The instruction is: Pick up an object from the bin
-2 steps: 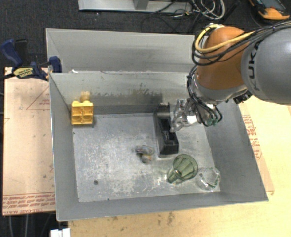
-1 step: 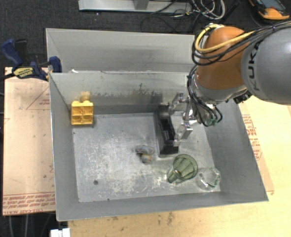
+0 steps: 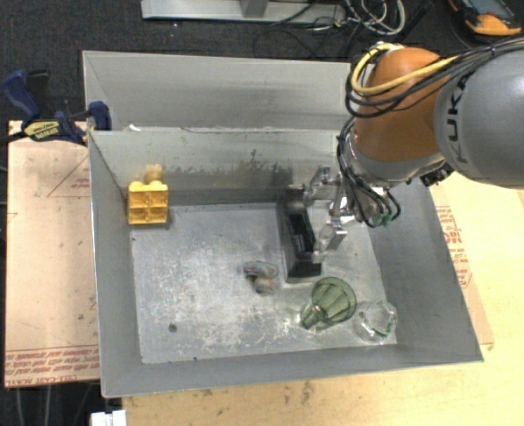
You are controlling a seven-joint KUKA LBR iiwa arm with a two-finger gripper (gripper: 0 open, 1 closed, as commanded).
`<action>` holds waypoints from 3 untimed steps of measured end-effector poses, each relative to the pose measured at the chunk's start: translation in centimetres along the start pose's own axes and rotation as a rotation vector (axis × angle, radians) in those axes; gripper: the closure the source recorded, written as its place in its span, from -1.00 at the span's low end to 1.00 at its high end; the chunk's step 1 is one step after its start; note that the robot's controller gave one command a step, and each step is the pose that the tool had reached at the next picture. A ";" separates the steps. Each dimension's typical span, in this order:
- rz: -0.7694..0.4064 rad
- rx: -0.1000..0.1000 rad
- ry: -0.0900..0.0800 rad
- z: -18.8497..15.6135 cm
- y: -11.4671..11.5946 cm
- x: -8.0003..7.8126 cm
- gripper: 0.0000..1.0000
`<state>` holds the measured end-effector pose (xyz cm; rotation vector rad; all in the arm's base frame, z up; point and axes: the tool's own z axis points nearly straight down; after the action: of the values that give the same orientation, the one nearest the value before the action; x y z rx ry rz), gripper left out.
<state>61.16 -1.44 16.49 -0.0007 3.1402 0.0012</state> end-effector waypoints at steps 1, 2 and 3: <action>-0.063 0.000 -0.007 2.8 -0.6 0.7 -1.00; -0.187 -0.002 -0.004 6.1 -0.6 1.7 1.00; -0.187 -0.002 -0.003 6.1 -0.6 1.7 1.00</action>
Offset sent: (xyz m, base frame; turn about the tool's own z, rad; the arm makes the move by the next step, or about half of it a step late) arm -0.0292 -0.0064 -0.0949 -0.2361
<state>59.43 -2.03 10.37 -0.2937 3.1228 0.0043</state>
